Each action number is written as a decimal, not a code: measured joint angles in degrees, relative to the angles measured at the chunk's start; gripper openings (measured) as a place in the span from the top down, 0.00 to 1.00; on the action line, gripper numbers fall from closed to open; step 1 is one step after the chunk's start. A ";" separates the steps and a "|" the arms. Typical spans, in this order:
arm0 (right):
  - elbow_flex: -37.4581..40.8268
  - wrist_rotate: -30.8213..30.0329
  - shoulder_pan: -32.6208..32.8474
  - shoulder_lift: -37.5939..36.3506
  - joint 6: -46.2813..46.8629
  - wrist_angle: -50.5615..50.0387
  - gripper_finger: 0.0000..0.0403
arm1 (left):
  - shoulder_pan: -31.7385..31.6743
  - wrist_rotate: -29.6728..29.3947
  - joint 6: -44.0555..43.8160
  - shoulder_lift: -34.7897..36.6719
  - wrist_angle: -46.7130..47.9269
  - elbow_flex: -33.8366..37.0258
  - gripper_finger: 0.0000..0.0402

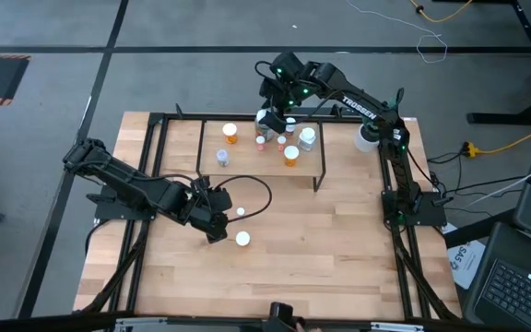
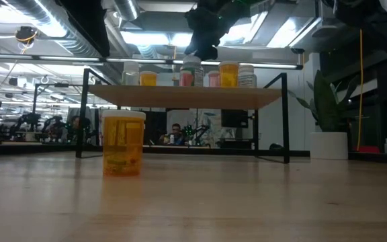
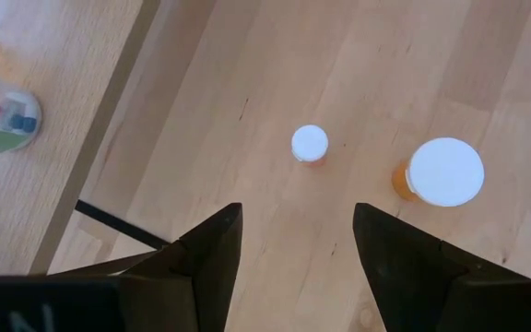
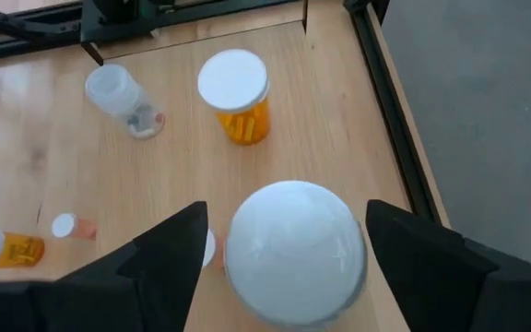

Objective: Pick and place medicine bottles onto shelf by color
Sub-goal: Put the pink pill bottle on the shelf

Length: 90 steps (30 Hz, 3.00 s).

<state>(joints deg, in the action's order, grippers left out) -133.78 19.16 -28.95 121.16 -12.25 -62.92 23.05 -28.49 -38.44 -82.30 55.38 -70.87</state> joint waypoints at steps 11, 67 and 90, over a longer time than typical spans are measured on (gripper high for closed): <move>-1.17 0.12 0.26 -2.88 8.59 0.12 0.26 | 0.00 0.00 0.00 0.02 0.00 0.00 0.49; 95.01 -25.62 38.87 -77.33 35.27 32.74 0.26 | -1.06 0.26 2.60 -3.34 -4.77 -0.03 0.49; 100.67 -55.23 58.42 -60.90 46.41 44.48 0.26 | -5.83 7.18 1.76 -10.33 -8.81 0.07 0.49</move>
<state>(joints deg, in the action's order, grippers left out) -33.11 -36.07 29.47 60.27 34.16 -18.44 17.22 -21.31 -36.68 -92.63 46.56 -70.81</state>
